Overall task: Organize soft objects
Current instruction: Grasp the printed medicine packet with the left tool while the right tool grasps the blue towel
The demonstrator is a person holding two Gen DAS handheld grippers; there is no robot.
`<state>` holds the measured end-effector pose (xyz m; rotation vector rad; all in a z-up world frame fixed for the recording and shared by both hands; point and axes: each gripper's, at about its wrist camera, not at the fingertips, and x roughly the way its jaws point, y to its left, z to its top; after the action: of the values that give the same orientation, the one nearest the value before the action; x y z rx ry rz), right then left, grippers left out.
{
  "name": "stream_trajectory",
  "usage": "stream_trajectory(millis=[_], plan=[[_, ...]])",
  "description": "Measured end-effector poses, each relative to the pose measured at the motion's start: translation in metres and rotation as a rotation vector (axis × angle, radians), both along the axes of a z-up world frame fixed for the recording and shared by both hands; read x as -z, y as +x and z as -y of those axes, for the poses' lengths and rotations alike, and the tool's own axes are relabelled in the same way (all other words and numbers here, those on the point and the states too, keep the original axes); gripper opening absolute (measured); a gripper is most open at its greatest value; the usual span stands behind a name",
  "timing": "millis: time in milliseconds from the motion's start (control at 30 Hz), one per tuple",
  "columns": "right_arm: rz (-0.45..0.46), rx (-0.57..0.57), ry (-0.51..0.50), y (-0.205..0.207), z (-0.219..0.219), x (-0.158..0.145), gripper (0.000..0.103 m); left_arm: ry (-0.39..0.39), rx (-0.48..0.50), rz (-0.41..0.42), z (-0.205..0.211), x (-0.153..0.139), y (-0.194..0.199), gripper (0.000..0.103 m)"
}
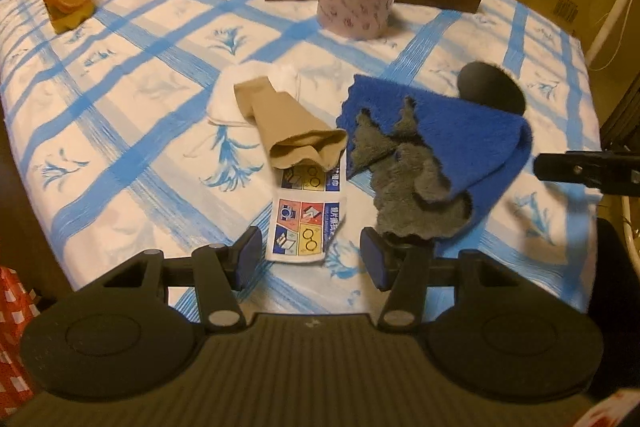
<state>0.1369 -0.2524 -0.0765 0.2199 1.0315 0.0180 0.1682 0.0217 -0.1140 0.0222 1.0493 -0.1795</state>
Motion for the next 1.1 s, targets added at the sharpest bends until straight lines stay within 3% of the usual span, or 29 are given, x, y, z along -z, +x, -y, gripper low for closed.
stream_trajectory(millis=[400,467,833,933,1033,1100], plan=[[-0.021,0.023,0.025,0.007,0.002,0.012,0.063,0.014,0.036,0.021,0.007,0.016,0.020,0.049],[-0.021,0.022,0.030,0.007,0.002,0.013,0.063,0.028,0.049,0.029,0.008,0.016,0.019,0.042],[-0.006,0.040,0.082,0.008,-0.001,0.016,0.063,0.006,0.054,0.035,0.003,0.006,0.003,0.027],[-0.005,0.047,0.089,0.009,-0.002,0.017,0.063,0.002,0.056,0.031,0.004,0.004,-0.002,0.027],[-0.008,0.048,0.088,0.009,-0.003,0.019,0.063,0.022,0.055,0.019,0.007,0.009,-0.004,0.037],[-0.011,0.048,0.086,0.008,-0.003,0.020,0.063,0.027,0.056,0.020,0.008,0.012,-0.004,0.037]])
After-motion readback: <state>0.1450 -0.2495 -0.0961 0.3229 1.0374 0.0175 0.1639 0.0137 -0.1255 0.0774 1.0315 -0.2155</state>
